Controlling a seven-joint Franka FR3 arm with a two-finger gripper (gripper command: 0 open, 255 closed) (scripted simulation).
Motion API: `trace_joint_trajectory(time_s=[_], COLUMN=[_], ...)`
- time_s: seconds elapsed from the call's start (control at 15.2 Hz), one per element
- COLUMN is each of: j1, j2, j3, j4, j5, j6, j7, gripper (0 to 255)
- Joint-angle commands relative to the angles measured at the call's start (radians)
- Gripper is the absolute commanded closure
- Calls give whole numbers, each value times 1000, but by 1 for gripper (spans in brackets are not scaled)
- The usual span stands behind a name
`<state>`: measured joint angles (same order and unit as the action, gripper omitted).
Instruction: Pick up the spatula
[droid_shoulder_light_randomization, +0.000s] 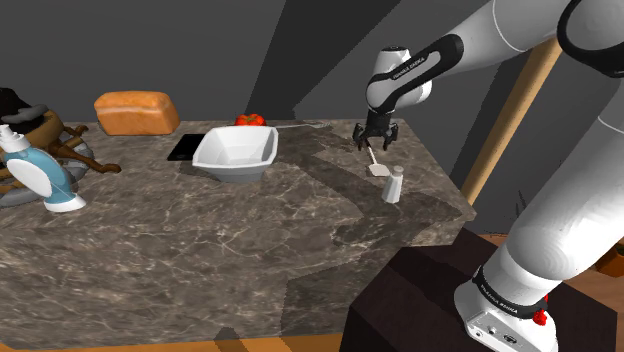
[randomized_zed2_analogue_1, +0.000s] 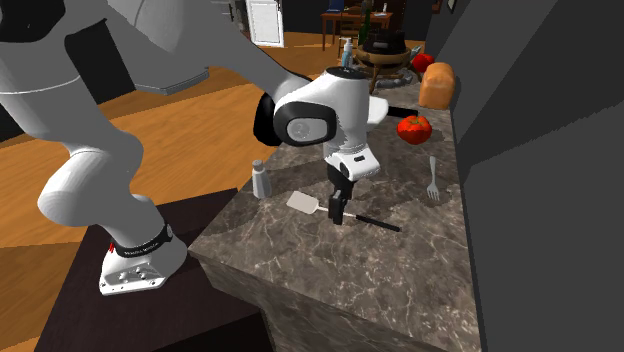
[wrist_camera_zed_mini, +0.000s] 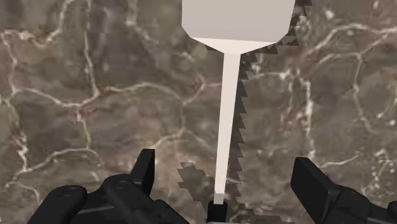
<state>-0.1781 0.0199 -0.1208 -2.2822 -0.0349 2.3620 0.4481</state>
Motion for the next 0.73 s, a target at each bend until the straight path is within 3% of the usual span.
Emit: trace_joint_trajectory(time_s=[0.0,0.66], j1=[0,0], j2=[1,-6], j3=[0,0], j4=[-1,4], j5=[0,-1], j6=[3,-10], j7=[0,0], gripper=[255,255])
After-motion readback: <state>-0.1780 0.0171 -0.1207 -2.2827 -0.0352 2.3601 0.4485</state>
